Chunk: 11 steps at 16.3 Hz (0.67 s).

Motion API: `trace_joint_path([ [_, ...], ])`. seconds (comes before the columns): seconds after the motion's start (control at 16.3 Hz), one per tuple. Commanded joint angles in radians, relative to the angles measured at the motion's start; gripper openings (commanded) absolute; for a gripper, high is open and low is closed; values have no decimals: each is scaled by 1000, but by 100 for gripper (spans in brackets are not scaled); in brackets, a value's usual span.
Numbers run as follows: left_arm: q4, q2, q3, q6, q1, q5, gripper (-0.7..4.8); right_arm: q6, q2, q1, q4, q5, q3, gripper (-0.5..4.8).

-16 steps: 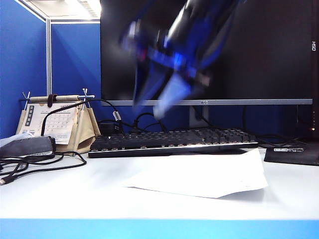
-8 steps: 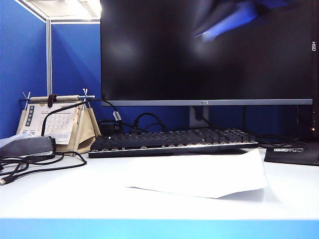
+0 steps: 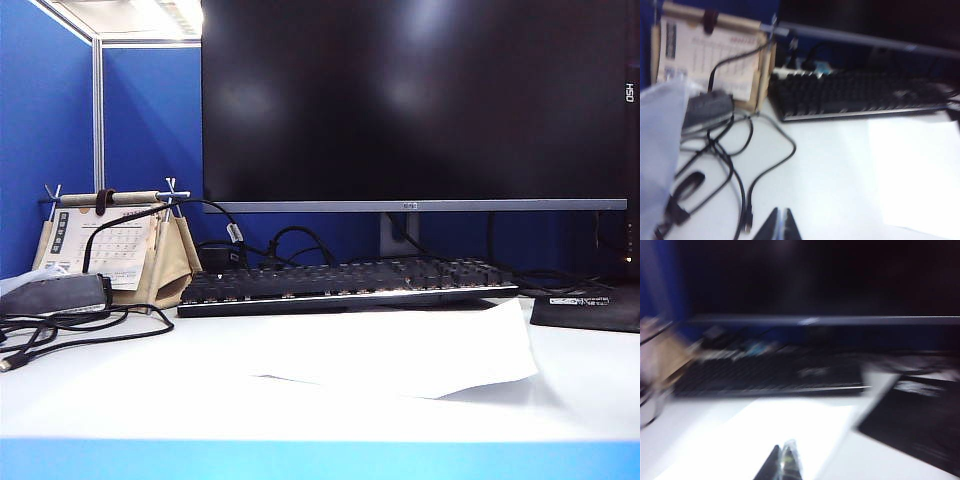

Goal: Put a wrinkled paper upside down.

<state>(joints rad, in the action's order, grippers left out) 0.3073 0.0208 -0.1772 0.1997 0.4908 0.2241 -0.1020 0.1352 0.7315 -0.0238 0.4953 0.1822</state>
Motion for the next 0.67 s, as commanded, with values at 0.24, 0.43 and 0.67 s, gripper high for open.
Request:
trace_joint_path([
  [0.24,-62,7,140,14,0,68,21,-3,-89,2,-10,76,-128,-1],
  [0.43,-63,8,140,15,0,75,21,-3,-98,2,-39,121,-160,-1],
  [0.67,-63,8,140,20,0,36,26,-3,-96,1,-130,134,-174,-1],
])
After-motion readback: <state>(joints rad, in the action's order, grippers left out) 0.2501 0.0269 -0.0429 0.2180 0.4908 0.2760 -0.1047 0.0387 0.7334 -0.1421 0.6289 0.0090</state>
